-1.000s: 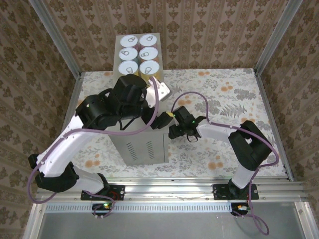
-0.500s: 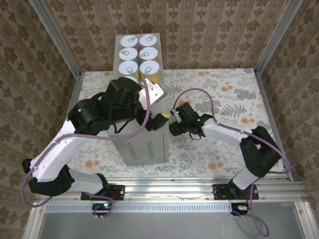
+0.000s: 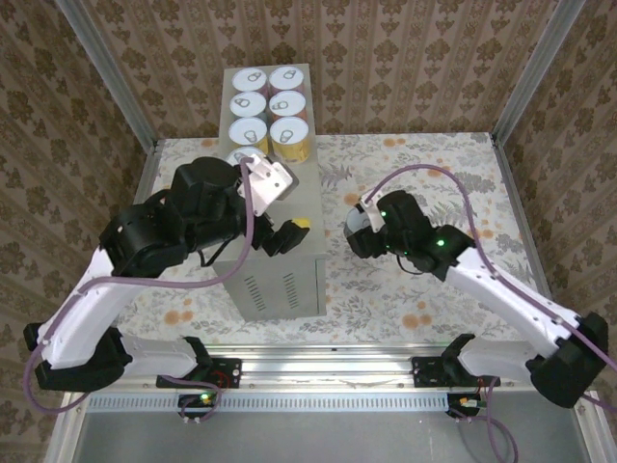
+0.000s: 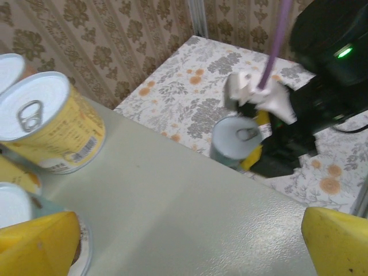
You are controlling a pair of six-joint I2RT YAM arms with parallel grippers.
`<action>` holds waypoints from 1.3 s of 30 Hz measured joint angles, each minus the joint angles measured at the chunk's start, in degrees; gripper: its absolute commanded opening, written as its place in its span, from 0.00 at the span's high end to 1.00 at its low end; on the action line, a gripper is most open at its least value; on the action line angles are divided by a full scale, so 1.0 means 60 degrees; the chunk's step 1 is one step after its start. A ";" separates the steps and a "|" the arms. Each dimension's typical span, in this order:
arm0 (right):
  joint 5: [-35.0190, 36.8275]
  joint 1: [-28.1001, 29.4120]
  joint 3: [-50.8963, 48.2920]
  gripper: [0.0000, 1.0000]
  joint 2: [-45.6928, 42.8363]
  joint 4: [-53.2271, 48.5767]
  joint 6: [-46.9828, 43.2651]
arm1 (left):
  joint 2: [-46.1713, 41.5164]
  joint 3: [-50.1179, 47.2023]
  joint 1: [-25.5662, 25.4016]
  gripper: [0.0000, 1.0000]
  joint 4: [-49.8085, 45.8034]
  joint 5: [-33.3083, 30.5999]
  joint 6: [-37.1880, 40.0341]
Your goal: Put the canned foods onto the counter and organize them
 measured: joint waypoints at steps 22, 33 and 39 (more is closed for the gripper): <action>-0.2189 0.0189 0.6364 0.34 0.0448 -0.3974 -0.0889 | -0.1982 -0.1803 -0.0044 0.00 -0.0510 -0.1963 -0.0361; -0.1661 0.1752 0.8772 0.34 0.2470 -0.5104 -0.0969 | -0.2947 -0.2787 -0.0044 0.00 -0.0419 -0.2692 -0.0361; -0.1049 0.2226 0.9883 0.34 0.3548 -0.5493 -0.0962 | -0.3348 -0.3013 -0.0033 0.00 -0.0277 -0.3009 -0.0357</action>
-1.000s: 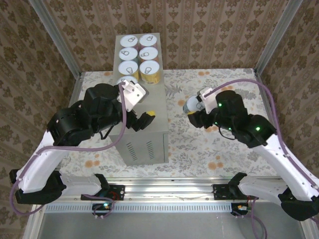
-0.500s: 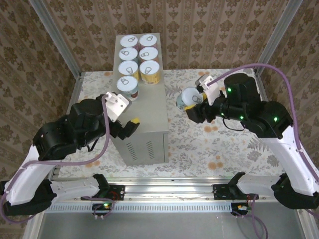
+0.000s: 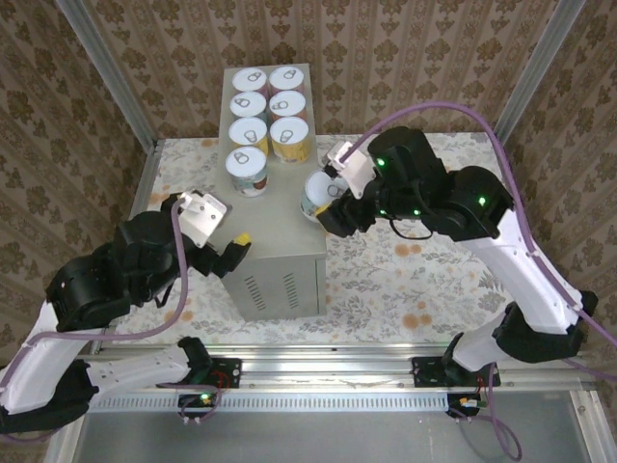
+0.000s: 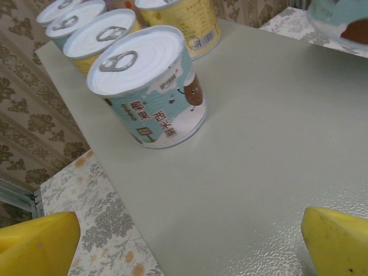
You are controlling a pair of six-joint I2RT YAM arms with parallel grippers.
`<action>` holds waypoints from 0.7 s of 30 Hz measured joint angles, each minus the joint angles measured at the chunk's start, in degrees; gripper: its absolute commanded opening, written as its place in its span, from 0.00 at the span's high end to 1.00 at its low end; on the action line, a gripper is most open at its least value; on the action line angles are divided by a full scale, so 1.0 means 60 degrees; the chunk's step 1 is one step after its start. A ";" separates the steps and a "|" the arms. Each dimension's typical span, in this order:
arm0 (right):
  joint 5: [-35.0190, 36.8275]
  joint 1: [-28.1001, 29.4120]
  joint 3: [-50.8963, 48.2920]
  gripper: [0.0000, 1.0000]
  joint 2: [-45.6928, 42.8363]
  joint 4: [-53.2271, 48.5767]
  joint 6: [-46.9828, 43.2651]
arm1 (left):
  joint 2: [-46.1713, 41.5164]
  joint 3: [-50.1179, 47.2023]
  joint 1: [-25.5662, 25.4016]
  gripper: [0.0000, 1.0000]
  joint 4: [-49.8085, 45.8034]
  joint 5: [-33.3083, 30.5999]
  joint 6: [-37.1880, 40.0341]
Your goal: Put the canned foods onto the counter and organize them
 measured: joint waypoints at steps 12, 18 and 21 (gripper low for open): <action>0.1534 0.0710 0.2095 0.33 0.2087 -0.0750 -0.0062 | -0.0321 -0.0357 0.0372 0.00 0.0306 -0.0127 0.0219; 0.1934 0.0743 0.3490 0.32 0.3020 -0.1213 -0.0178 | -0.0557 -0.0616 0.0743 0.00 0.0597 -0.0055 0.0375; 0.2153 0.0743 0.4018 0.30 0.3428 -0.1392 -0.0186 | -0.0572 -0.0732 0.0958 0.00 0.0663 0.0087 0.0466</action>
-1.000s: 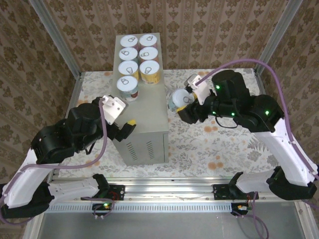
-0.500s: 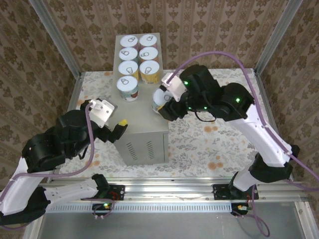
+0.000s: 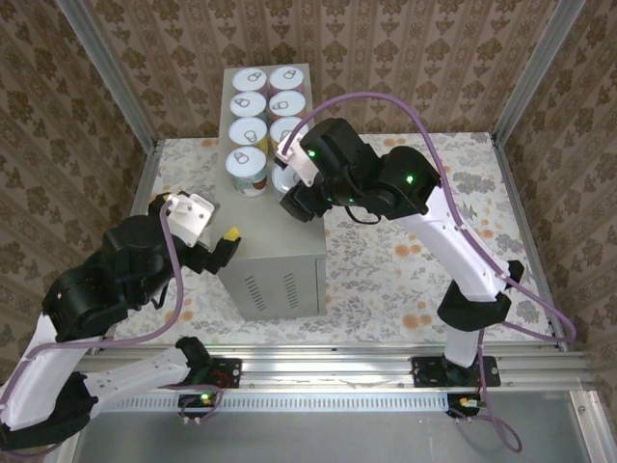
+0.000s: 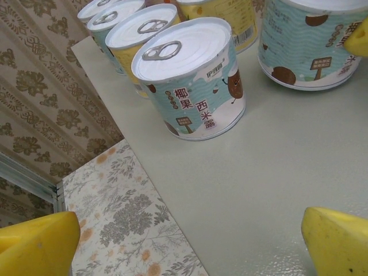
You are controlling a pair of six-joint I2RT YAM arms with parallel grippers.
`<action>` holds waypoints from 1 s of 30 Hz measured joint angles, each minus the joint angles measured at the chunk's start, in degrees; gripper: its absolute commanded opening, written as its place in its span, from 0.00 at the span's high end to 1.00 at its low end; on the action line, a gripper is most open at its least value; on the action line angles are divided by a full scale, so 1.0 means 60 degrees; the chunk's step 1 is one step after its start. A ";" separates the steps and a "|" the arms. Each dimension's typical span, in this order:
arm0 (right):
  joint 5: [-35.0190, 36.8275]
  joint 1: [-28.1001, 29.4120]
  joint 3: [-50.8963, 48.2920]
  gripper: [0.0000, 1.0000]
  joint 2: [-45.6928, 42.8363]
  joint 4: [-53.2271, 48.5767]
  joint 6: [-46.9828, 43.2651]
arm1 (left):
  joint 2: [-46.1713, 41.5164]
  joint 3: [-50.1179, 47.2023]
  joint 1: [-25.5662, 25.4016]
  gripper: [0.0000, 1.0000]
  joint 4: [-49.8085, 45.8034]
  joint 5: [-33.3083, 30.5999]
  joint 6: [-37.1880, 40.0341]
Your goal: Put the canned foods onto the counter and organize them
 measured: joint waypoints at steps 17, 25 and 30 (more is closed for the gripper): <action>0.0426 0.0000 0.0484 0.23 0.0397 -0.0175 0.0015 | 0.0007 -0.0102 0.1373 0.00 0.0386 0.1304 0.0324; 0.0488 0.0000 -0.1286 0.14 -0.0350 0.0729 0.0080 | 0.0262 -0.0095 0.1545 0.00 0.0415 0.1770 0.0324; 0.0481 0.0000 -0.2958 0.13 -0.1220 0.1599 0.0204 | 0.0382 0.0015 0.1545 0.00 0.0412 0.2098 0.0324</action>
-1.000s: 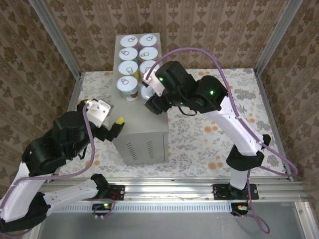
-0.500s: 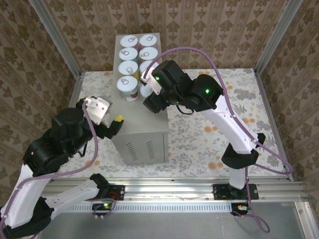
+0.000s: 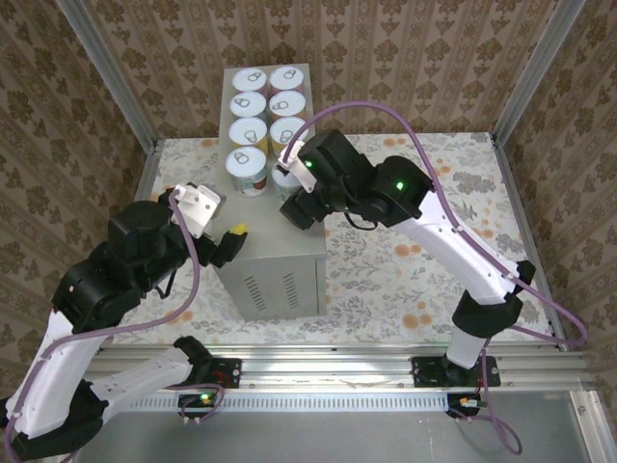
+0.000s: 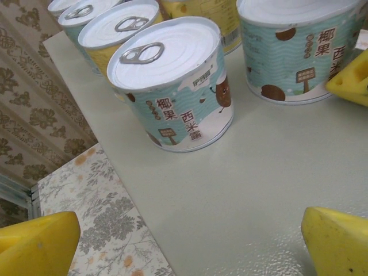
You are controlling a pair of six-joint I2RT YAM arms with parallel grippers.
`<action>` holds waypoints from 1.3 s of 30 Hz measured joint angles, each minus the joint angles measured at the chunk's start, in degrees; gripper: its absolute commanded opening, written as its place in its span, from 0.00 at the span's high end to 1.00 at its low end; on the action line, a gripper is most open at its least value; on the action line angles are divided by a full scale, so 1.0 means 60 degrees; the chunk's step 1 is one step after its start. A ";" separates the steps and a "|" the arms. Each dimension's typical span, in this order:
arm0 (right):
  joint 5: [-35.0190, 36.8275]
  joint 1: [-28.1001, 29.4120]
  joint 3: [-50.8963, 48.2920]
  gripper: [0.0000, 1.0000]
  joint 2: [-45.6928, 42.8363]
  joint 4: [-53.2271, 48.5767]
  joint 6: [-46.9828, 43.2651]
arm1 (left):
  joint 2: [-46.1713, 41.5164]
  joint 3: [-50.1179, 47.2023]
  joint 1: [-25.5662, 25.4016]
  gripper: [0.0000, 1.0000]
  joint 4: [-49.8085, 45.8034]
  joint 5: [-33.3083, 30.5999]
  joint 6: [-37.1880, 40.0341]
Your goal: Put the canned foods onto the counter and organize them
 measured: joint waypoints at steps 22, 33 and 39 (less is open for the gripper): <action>0.0186 -0.0011 -0.4084 0.31 -0.1683 0.4262 0.1162 | 0.0652 0.0463 0.0055 0.00 0.0000 0.0492 -0.0004; 0.0186 -0.0313 -0.4197 0.31 -0.1683 0.4513 0.1184 | 0.0710 0.0466 0.0055 0.00 0.0004 0.0492 -0.0004; 0.0178 -0.0364 -0.4269 0.31 -0.1683 0.4677 0.1173 | 0.0739 0.0492 0.0055 0.00 0.0004 0.0495 -0.0004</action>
